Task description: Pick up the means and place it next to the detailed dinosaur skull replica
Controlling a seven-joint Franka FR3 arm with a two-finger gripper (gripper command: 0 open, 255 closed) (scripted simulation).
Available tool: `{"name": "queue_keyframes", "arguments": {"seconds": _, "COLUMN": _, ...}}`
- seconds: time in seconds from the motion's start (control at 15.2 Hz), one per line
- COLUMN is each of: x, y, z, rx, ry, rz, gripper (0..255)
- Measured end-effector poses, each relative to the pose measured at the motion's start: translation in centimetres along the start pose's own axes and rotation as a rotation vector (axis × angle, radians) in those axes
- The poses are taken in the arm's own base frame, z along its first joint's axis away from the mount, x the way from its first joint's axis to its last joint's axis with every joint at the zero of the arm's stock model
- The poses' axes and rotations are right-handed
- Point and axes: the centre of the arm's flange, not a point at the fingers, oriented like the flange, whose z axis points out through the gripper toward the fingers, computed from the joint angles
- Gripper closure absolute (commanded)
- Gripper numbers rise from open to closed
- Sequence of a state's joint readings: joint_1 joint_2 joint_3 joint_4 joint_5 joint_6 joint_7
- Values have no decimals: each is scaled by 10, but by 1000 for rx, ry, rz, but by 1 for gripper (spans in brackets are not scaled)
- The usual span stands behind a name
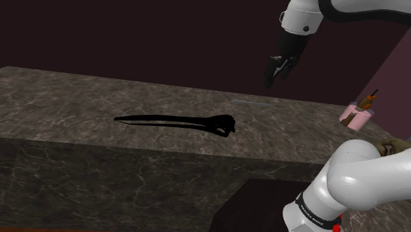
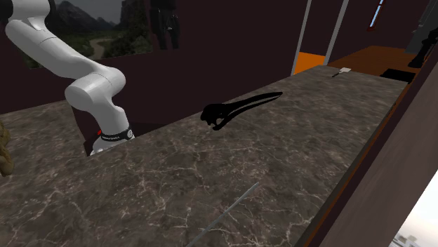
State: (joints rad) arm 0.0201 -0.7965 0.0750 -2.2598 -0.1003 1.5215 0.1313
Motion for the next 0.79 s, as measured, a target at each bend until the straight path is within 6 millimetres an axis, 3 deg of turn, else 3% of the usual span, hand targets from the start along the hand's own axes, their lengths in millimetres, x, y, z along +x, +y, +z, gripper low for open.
{"name": "queue_keyframes", "arguments": {"seconds": 0.13, "x": 1, "y": 5, "z": 4, "rx": 2, "ry": 0, "rz": -10, "gripper": 0}}
{"name": "queue_keyframes", "arguments": {"seconds": 0.79, "x": 31, "y": 103, "z": 75, "rx": 51, "ry": 10, "rz": -229, "gripper": 0}}
